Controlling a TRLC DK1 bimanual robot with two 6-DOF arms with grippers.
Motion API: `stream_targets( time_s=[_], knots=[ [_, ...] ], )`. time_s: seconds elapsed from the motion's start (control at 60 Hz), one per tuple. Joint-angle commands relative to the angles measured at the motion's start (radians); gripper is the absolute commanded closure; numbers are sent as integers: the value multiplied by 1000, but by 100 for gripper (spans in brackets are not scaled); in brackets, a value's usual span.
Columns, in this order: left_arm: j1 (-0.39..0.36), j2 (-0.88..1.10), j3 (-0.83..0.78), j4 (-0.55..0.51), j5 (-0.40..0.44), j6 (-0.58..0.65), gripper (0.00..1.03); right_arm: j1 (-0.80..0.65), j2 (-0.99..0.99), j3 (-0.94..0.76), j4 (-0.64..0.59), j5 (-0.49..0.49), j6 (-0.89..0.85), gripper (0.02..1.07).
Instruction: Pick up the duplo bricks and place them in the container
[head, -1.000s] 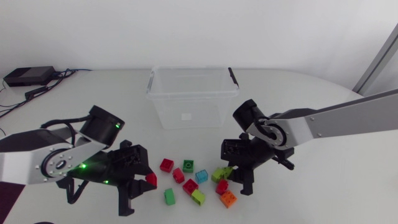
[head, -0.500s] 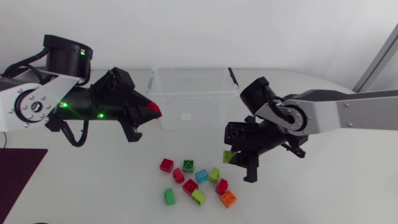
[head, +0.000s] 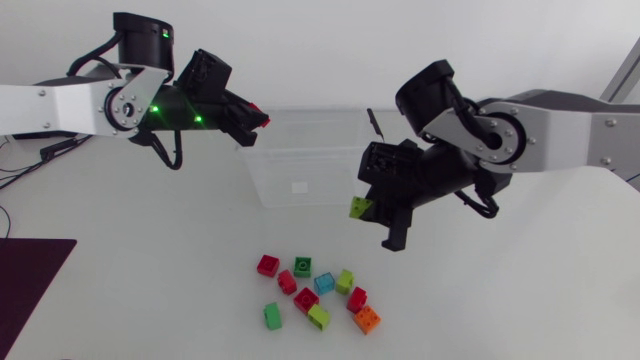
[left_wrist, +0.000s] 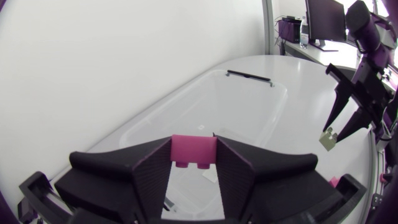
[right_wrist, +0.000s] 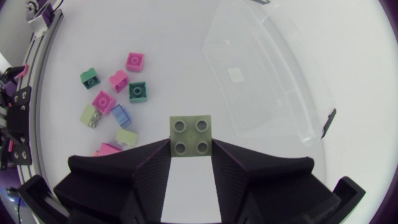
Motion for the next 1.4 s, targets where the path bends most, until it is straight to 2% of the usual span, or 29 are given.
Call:
stream_targets(
  time_s=[0.0,0.1,0.167,0.183,0.217,0.25,0.4,0.55,0.7,0.867,0.967,1.083,1.117,1.15,1.183,1.25,1.383],
  knots=[
    [-3,74,63,9,-12,-37,64,1,-10,53,7,1,39,81],
    [-15,135,102,48,-50,-58,61,-2,10,101,11,1,62,81],
    [-25,175,129,69,-95,-60,42,-6,26,136,26,1,82,81],
    [-25,184,133,77,-98,-60,29,-6,30,145,37,3,86,81],
    [-28,186,132,86,-101,-57,15,-9,38,164,37,3,92,81],
    [-28,183,125,97,-101,-54,6,-13,52,187,39,4,102,81],
    [-6,81,52,103,-99,-44,5,-48,118,285,92,9,143,81],
    [60,-101,-60,66,7,-29,5,-68,198,384,118,10,174,81],
    [94,-278,-207,-64,146,127,5,-75,294,490,135,17,192,81],
    [61,-377,-384,-149,165,322,5,-73,385,567,169,33,212,80],
    [37,-388,-433,-201,166,408,5,-76,437,608,175,44,217,80],
    [14,-374,-462,-242,168,491,5,-84,483,642,184,60,221,48],
    [5,-363,-471,-248,168,517,5,-84,503,656,184,67,221,29],
    [2,-357,-482,-248,168,554,5,-85,515,667,184,78,221,18],
    [-6,-336,-493,-247,169,606,5,-85,520,673,184,84,221,14],
    [-15,-305,-493,-247,169,634,6,-88,514,679,184,84,221,8],
    [-48,-232,-482,-271,169,710,6,-96,429,627,197,84,244,8]
  ],
)
